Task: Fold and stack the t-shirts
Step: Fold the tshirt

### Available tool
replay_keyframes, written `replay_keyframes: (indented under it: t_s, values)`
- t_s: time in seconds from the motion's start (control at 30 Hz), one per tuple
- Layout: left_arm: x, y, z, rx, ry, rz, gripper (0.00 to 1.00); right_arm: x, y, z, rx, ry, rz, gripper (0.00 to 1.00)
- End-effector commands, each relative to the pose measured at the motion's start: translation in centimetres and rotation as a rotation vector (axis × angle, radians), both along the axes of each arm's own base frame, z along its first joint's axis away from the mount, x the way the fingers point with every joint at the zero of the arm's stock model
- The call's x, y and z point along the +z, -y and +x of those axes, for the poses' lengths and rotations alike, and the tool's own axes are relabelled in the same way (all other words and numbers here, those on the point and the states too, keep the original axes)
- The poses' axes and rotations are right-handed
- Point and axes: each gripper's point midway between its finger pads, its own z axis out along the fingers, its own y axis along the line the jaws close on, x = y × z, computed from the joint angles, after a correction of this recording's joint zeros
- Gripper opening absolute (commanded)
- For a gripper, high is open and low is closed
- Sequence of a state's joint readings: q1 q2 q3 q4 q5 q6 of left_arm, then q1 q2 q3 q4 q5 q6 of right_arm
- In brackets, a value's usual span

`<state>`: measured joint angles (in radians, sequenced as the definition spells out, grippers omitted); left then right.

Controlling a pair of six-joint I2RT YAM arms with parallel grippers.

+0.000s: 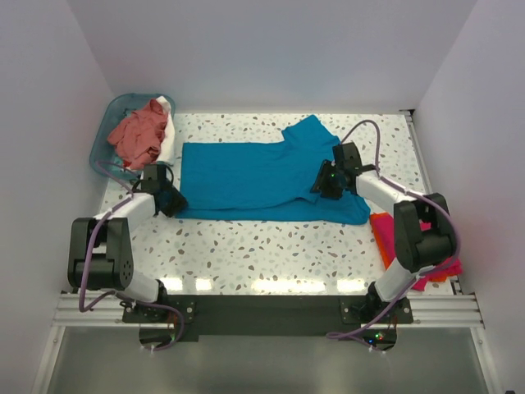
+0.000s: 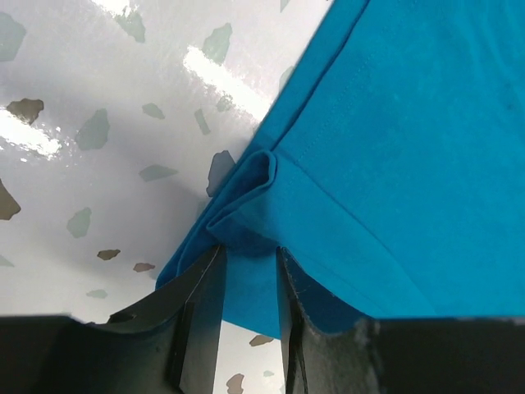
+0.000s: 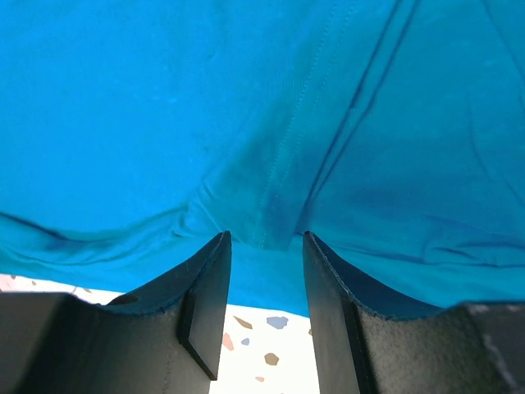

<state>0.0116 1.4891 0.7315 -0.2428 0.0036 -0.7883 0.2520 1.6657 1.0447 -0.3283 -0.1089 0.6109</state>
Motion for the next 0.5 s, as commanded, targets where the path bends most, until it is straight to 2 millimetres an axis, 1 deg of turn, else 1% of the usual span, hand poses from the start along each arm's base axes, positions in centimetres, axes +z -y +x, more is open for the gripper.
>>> replay_keyframes:
  t_s: [0.0,0.17,0.33,0.47]
  values:
    - [1.2,-0.5,2.0,-0.005,0.053,0.037,0.35,0.0,-0.5,1.4,-0.027,0.047,-0.007,0.44]
    - [1.3,-0.5,2.5,-0.008,0.053,0.038,0.34,-0.8,-1.0,0.6,-0.020,0.028,-0.026,0.45]
    - [1.5,-0.4,2.8,-0.013,0.058,0.034,0.34,-1.8,-1.1,-0.2,-0.020,0.007,-0.050,0.46]
    - [1.5,-0.3,2.9,-0.016,0.063,0.031,0.34,-2.4,-1.5,-0.3,-0.027,0.001,-0.043,0.45]
